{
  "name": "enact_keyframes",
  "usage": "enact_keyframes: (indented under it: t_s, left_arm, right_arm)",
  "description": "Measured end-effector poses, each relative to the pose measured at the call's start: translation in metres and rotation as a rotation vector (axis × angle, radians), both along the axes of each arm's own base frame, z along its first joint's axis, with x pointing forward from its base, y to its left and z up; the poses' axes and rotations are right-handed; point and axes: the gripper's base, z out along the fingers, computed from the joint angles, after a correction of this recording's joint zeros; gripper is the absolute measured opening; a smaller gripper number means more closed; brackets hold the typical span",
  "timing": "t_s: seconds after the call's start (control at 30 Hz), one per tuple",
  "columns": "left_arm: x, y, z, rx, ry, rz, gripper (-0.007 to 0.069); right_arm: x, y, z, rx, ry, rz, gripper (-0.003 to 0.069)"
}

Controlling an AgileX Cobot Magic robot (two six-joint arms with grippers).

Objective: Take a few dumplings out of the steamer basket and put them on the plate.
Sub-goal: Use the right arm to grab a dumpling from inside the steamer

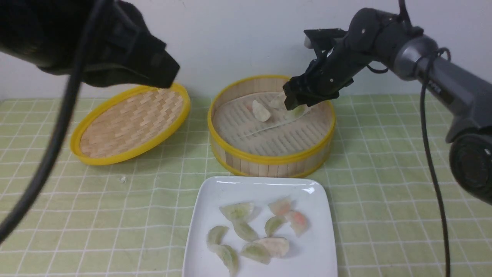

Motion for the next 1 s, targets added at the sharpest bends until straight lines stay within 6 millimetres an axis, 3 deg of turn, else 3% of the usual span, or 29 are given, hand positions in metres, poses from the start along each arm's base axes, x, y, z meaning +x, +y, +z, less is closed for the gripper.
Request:
enact_keyframes:
  t_s: [0.27, 0.53, 0.73, 0.83, 0.93, 1.0]
  left_arm:
    - [-0.016, 0.026, 0.012, 0.078, -0.103, 0.120, -0.0006]
    - [-0.015, 0.029, 0.012, 0.102, -0.116, 0.143, -0.0006]
    - [-0.015, 0.029, 0.012, 0.102, -0.117, 0.142, -0.0006]
    - [-0.015, 0.029, 0.012, 0.102, -0.117, 0.142, -0.0006]
    - [-0.015, 0.029, 0.012, 0.102, -0.117, 0.142, -0.0006]
    - [-0.015, 0.029, 0.012, 0.102, -0.117, 0.142, -0.0006]
  right_arm:
    - [0.016, 0.015, -0.030, -0.042, -0.147, -0.014, 0.0449]
    - [0.019, 0.020, -0.044, -0.112, -0.192, -0.023, 0.0449]
    - [0.019, 0.020, -0.043, -0.108, -0.178, -0.050, 0.0377]
    - [0.015, 0.019, -0.037, -0.132, -0.127, -0.035, 0.0377]
    - [0.008, 0.018, -0.025, -0.145, -0.059, -0.020, 0.0377]
    - [0.000, 0.019, -0.006, -0.131, 0.000, -0.003, 0.0377]
